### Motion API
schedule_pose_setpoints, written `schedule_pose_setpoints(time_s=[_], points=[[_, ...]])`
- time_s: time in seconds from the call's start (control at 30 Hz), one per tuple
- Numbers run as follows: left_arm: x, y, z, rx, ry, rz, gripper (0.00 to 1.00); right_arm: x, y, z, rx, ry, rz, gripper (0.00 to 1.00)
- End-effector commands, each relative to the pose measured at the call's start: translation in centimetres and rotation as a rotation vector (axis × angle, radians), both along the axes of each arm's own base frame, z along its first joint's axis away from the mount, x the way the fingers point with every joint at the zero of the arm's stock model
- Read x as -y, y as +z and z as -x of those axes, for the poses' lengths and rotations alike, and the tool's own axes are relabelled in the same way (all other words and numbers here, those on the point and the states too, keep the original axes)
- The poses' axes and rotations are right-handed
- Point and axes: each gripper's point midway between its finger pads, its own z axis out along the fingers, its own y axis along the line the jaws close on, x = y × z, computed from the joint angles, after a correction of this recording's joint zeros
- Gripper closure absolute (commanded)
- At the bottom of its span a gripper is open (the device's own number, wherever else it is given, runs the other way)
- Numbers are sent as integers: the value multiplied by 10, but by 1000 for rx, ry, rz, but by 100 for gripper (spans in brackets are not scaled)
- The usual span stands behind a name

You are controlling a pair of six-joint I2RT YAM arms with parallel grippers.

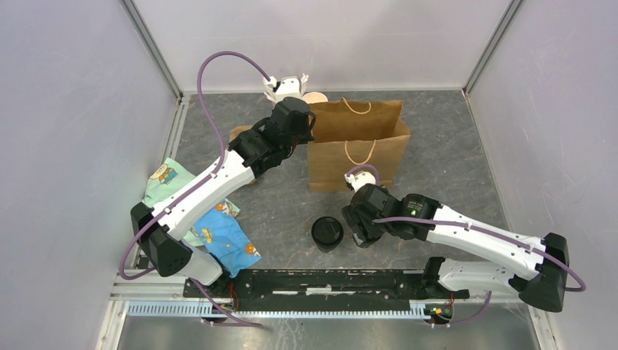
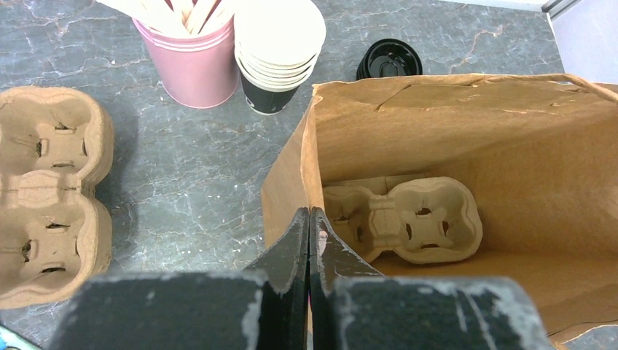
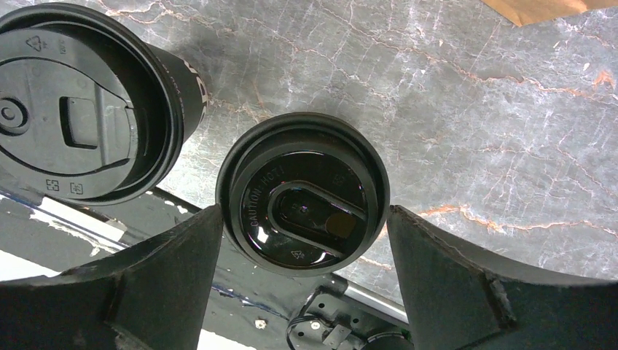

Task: Pack the takeout coffee
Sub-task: Pick up the coffee cup from the center of the board, then place the coffee cup on the cup tray.

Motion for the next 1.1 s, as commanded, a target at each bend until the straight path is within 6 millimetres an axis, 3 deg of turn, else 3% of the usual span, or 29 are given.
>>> schedule_pose_setpoints(time_s=[0.0,0.33,0.57,0.7,0.8,0.9,1.07], points=[[2,7,-5,13,-5,-7,98,-1,4,-10,36,-38,-14,11],[4,7,-5,14,-13,-9,98,1,-3,-8,15,-44,-22,16],[3,6,-5,16,-17,-16,98,1,-3,-8,6,-39,-18,32],[0,8,-3,15,-13,-23,97,1,7,-11,23,-31,-9,42],[-3,11,-1,6,3,-18,78,-1,27,-16,64,-3,-18,53],[-5,16,2,-13,14,-10,51,-6,45,-17,100,55,-63,62],[0,23,0,-33,9,-14,30,-2,82,-14,184,157,-117,73]])
